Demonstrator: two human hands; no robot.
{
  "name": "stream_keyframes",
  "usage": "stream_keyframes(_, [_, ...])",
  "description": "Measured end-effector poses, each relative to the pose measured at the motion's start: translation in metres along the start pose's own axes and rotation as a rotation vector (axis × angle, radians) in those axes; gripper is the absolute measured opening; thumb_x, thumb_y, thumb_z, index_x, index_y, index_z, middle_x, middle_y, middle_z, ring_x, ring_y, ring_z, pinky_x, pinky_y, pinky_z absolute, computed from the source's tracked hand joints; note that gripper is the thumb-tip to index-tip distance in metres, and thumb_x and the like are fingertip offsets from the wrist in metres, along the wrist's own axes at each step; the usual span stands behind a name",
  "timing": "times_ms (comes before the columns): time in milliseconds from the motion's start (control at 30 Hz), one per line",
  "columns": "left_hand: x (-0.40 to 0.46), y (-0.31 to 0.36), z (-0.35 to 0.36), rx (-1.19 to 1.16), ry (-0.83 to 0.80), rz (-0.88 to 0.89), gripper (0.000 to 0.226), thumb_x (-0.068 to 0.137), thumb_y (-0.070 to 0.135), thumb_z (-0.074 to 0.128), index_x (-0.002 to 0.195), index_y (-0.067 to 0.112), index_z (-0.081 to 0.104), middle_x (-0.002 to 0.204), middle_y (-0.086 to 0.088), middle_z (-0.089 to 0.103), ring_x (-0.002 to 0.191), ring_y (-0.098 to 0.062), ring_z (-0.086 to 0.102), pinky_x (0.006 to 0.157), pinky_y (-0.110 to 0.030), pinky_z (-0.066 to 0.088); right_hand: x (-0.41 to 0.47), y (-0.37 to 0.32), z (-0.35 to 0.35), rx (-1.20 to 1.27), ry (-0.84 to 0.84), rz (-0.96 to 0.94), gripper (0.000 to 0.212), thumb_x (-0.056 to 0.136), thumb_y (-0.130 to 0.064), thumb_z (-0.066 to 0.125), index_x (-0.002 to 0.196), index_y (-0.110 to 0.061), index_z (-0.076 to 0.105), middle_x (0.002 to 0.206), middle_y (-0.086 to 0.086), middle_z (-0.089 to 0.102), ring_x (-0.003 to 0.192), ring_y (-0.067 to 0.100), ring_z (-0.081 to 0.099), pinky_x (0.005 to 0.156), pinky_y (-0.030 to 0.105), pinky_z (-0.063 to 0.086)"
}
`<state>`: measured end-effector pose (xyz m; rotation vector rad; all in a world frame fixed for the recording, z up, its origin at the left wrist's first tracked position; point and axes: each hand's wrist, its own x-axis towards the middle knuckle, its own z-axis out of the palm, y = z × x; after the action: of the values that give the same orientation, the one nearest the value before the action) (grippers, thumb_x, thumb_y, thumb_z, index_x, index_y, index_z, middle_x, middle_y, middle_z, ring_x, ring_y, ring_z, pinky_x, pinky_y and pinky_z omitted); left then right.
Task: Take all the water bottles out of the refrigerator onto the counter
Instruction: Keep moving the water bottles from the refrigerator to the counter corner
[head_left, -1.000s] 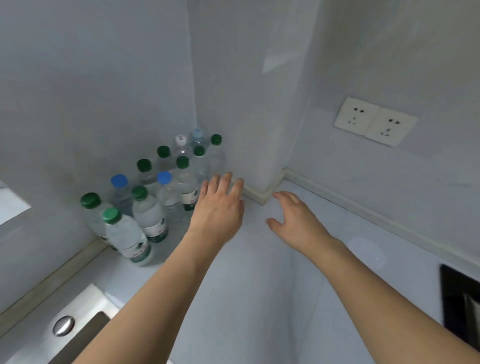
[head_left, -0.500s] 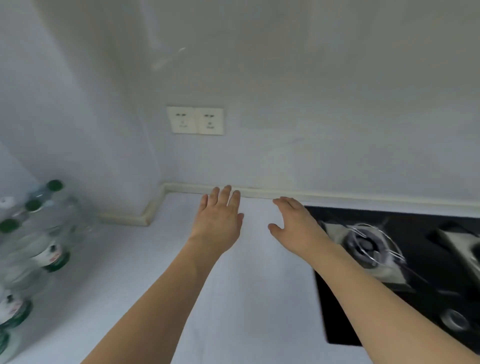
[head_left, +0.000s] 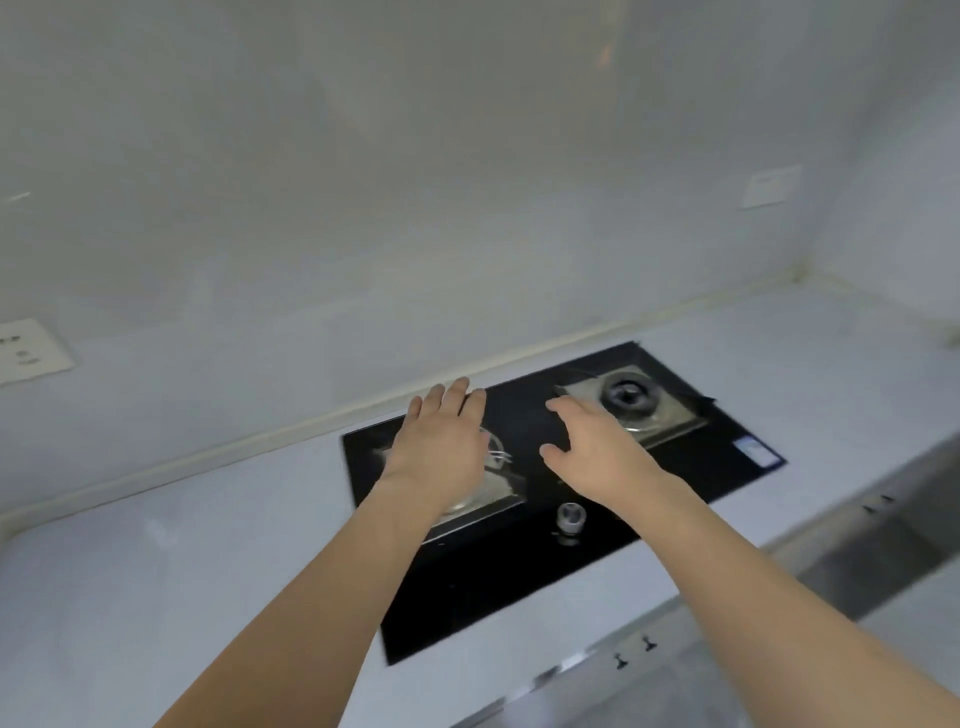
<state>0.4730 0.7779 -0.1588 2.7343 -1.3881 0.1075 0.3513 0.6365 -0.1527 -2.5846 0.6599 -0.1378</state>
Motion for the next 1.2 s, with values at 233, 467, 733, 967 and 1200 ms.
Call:
stream_keyframes(233, [0.052, 0.154, -0.005, -0.001, 0.011, 0.228, 0.055, 0.102, 0.034, 0.033, 0.151, 0.015, 0.02, 0.159, -0.007, 0.015, 0.145, -0.029, 0.015, 0.118, -0.045, 0.015, -0.063, 0.123, -0.076, 0.017, 0.145, 0.186, 0.058, 0.093, -0.025, 0.056, 0.146, -0.015, 0.035, 0.15, 0.002, 0.036, 0.139, 0.019, 0.03, 0.114, 0.035, 0.028])
stream_keyframes(467, [0.084, 0.274, -0.009, -0.017, 0.015, 0.446, 0.054, 0.102, 0.033, 0.032, 0.151, 0.014, 0.021, 0.159, -0.009, 0.015, 0.146, -0.029, 0.014, 0.118, -0.046, 0.015, -0.12, 0.211, -0.124, 0.037, 0.251, 0.374, 0.057, 0.094, -0.023, 0.051, 0.147, -0.012, 0.032, 0.151, 0.002, 0.032, 0.139, 0.02, 0.03, 0.111, 0.027, 0.024])
stream_keyframes(733, [0.117, 0.381, -0.005, -0.002, 0.016, 0.657, 0.054, 0.102, 0.033, 0.031, 0.151, 0.013, 0.018, 0.16, -0.01, 0.012, 0.145, -0.03, 0.015, 0.118, -0.046, 0.013, -0.158, 0.292, -0.156, 0.043, 0.352, 0.559, 0.06, 0.092, -0.026, 0.053, 0.147, -0.012, 0.033, 0.152, 0.003, 0.032, 0.141, 0.02, 0.027, 0.114, 0.031, 0.025])
stream_keyframes(967, [0.166, 0.464, 0.011, -0.035, -0.001, 0.786, 0.053, 0.102, 0.032, 0.031, 0.15, 0.013, 0.02, 0.159, -0.01, 0.015, 0.144, -0.03, 0.017, 0.117, -0.046, 0.015, -0.164, 0.361, -0.188, 0.025, 0.38, 0.682, 0.058, 0.093, -0.024, 0.052, 0.146, -0.011, 0.032, 0.151, 0.006, 0.034, 0.138, 0.023, 0.032, 0.113, 0.031, 0.025])
stream_keyframes(1200, [0.236, 0.547, 0.022, -0.069, -0.014, 0.854, 0.052, 0.101, 0.032, 0.033, 0.149, 0.012, 0.024, 0.157, -0.011, 0.02, 0.142, -0.029, 0.021, 0.117, -0.045, 0.017, -0.146, 0.442, -0.232, 0.014, 0.411, 0.762, 0.059, 0.094, -0.024, 0.052, 0.148, -0.013, 0.031, 0.154, 0.004, 0.029, 0.142, 0.02, 0.026, 0.113, 0.027, 0.021])
